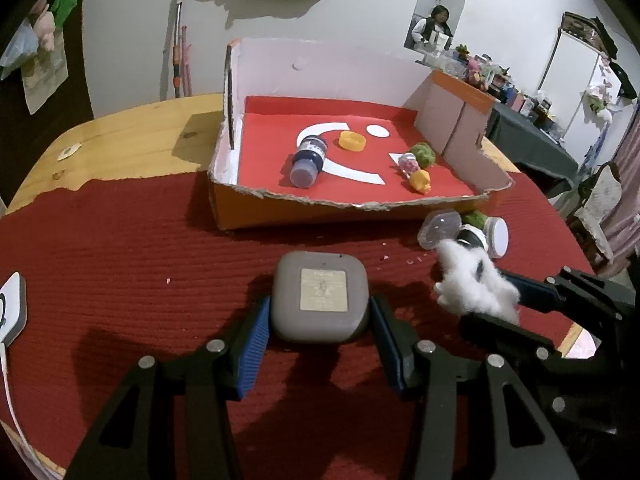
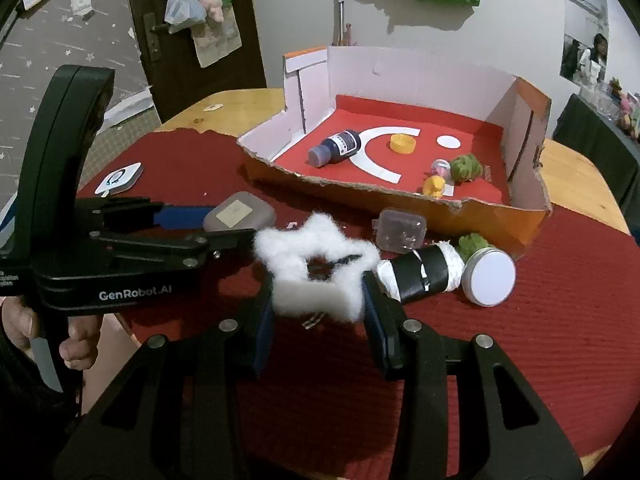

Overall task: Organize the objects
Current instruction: 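Carry the grey case and white star into the box with both grippers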

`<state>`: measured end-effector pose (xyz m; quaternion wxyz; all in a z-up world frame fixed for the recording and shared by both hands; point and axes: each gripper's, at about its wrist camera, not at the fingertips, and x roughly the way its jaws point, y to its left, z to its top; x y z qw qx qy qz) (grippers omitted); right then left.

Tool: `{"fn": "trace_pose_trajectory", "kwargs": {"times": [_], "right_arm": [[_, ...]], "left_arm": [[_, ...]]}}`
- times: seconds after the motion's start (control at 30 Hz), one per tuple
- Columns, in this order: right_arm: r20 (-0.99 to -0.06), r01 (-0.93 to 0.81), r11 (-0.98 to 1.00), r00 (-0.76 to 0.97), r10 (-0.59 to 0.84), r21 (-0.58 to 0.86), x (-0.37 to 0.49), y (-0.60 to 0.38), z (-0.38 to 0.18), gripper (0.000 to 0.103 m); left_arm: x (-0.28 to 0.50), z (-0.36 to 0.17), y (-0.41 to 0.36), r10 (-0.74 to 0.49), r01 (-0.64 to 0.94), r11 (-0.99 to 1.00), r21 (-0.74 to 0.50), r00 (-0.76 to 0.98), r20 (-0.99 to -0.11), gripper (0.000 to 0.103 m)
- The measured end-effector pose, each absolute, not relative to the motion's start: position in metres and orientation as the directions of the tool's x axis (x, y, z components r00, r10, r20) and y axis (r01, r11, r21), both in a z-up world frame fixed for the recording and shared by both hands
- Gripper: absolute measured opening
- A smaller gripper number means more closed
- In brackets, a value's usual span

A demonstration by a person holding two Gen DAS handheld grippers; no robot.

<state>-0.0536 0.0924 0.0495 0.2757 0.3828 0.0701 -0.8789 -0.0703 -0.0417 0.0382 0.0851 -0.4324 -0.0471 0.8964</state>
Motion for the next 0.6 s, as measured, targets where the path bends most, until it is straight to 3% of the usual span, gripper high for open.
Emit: {"fn": "trace_pose_trajectory", "kwargs": {"times": [0.6], "right_arm": [[-0.71,0.539,-0.835,-0.547,-0.443,0.106,-0.06,0.096,0.055,0.038]], "left_arm": [[-0.073,0.051,-0.036,0.215,-0.14,-0.977,-0.163,-0.626,-0.75,0.052]]}}
